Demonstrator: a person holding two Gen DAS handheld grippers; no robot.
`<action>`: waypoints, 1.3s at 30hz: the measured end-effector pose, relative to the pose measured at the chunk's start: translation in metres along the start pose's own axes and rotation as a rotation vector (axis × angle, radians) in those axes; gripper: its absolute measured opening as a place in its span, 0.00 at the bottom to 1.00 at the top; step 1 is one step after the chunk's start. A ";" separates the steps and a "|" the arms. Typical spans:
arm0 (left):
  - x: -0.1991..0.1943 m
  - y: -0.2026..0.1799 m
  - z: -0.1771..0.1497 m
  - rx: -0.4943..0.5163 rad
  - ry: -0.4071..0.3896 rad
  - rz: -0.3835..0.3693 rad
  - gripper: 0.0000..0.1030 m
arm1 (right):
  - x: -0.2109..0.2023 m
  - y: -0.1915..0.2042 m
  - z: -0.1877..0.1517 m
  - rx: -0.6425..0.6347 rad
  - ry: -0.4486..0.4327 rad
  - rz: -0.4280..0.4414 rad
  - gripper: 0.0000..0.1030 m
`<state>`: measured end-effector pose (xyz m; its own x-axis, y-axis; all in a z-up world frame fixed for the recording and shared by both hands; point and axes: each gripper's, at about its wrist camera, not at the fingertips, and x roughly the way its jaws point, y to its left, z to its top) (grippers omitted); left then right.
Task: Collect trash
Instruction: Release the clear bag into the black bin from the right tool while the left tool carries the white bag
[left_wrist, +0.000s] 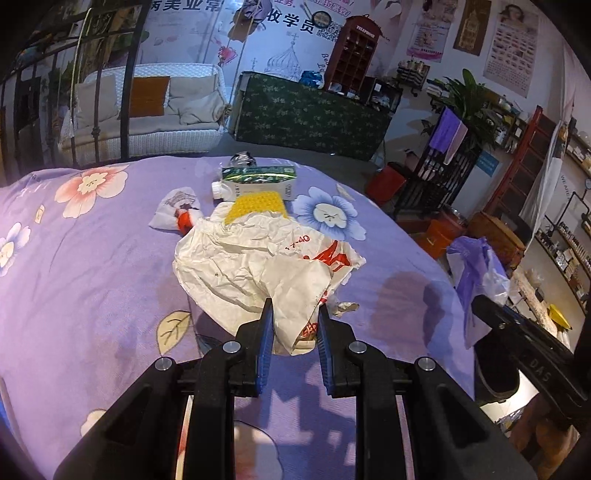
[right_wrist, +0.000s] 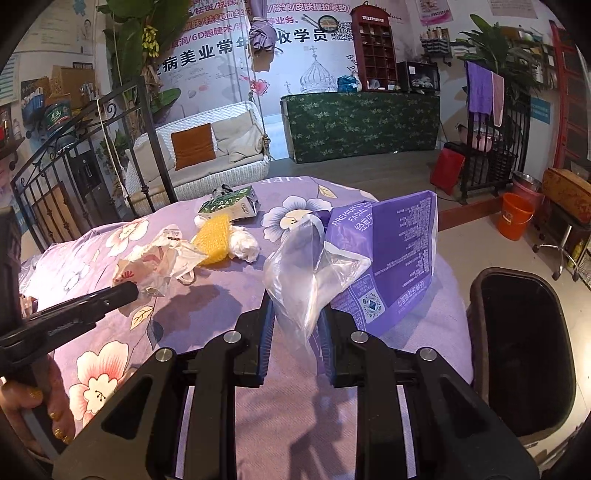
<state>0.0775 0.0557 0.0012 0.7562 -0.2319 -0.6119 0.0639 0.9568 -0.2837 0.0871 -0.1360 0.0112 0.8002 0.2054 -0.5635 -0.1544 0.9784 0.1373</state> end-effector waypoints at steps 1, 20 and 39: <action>-0.004 -0.006 -0.001 0.006 -0.008 -0.012 0.20 | -0.004 -0.003 -0.001 0.005 -0.004 -0.003 0.23; 0.015 -0.125 -0.015 0.235 0.046 -0.269 0.20 | -0.048 -0.155 -0.034 0.322 0.005 -0.152 0.23; 0.048 -0.213 -0.038 0.428 0.140 -0.427 0.20 | -0.006 -0.262 -0.095 0.598 0.131 -0.248 0.55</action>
<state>0.0750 -0.1656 0.0039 0.5153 -0.6026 -0.6094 0.6195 0.7532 -0.2210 0.0674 -0.3912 -0.0983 0.6875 0.0140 -0.7261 0.4040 0.8234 0.3984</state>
